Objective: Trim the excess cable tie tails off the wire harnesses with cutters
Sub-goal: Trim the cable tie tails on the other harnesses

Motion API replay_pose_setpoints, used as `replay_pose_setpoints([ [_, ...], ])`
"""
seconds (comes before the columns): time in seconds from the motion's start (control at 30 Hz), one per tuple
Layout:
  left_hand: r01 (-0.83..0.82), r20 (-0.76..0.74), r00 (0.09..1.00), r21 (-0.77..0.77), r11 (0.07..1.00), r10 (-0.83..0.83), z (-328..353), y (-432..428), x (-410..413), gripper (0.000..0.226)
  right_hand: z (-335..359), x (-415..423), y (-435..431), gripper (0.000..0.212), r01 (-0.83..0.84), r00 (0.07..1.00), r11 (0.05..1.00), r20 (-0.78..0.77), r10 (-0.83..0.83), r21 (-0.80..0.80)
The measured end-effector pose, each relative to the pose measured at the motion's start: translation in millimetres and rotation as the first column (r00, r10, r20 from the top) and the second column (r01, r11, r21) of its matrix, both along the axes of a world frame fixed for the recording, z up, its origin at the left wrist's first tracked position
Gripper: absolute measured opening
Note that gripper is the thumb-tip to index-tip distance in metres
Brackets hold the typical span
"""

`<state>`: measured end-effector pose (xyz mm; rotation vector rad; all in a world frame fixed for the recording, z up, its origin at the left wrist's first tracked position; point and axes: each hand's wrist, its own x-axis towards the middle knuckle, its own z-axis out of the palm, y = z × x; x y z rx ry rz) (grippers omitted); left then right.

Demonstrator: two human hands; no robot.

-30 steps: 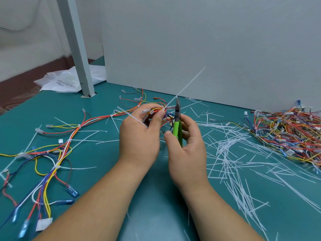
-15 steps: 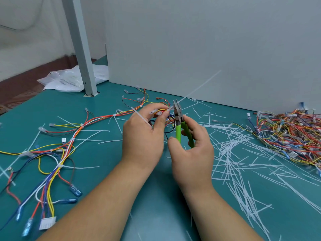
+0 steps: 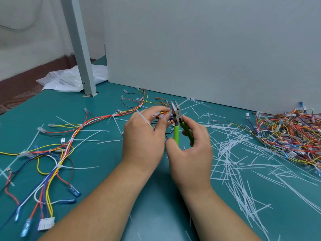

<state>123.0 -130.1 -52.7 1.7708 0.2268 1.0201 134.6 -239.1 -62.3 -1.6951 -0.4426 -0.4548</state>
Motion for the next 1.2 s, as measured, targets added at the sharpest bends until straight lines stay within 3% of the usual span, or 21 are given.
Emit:
replay_pose_setpoints([
  [0.3,0.110,0.036,0.994,-0.087,0.990,-0.108,4,-3,-1,0.012,-2,5,-2,0.053,-0.049,0.998,0.999,-0.042,0.048,-0.019],
  [0.5,0.166,-0.033,0.986,0.022,0.986,-0.166,12,9,-4,0.012,2,10,-10,0.060,-0.052,0.998,0.996,0.039,0.055,-0.077],
  [0.7,0.192,-0.080,0.980,0.098,0.976,-0.185,18,12,-8,0.022,1,11,-11,0.068,-0.062,0.998,0.995,0.017,0.064,-0.080],
  [0.87,0.195,-0.118,0.976,0.083,0.977,-0.185,18,14,-8,0.018,1,11,-9,0.054,-0.061,0.998,0.996,-0.025,0.060,-0.063],
  [1.2,0.241,-0.002,0.969,-0.217,0.946,-0.247,17,6,-3,0.015,1,8,-4,0.037,-0.112,0.960,0.979,-0.235,0.150,0.168],
])
